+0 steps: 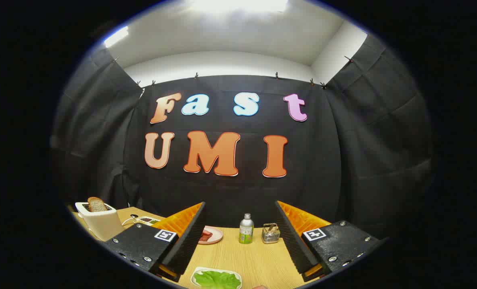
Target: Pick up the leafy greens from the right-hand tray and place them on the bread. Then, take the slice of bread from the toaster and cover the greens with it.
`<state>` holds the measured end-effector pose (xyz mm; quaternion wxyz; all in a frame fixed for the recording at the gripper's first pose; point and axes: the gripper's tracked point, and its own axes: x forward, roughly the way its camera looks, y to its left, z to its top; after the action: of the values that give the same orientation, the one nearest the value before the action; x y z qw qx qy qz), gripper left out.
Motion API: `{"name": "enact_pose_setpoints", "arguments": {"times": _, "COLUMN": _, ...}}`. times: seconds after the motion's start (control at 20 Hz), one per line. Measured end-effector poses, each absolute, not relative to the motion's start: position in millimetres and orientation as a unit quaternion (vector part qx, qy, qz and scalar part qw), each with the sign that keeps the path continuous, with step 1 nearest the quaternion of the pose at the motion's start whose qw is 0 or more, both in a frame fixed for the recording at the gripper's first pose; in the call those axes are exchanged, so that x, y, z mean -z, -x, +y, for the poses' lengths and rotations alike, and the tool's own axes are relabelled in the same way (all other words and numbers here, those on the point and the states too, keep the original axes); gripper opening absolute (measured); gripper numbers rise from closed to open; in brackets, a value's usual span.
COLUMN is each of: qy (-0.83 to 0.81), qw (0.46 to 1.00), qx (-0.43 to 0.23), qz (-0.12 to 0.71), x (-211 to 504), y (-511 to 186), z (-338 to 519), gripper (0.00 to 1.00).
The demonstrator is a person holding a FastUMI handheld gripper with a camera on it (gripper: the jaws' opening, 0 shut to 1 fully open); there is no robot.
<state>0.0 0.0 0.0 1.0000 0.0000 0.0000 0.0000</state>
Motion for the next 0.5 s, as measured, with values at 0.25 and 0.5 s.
{"name": "enact_pose_setpoints", "arguments": {"times": 0.25, "qy": 0.001, "qw": 1.000, "qx": -0.004, "qz": -0.003, "x": -3.1, "y": 0.8, "z": 6.0, "gripper": 0.99}}
{"name": "enact_pose_setpoints", "arguments": {"times": 0.5, "qy": -0.004, "qw": 1.000, "qx": -0.009, "qz": -0.002, "x": -3.6, "y": -0.6, "z": 10.2, "gripper": 0.99}}
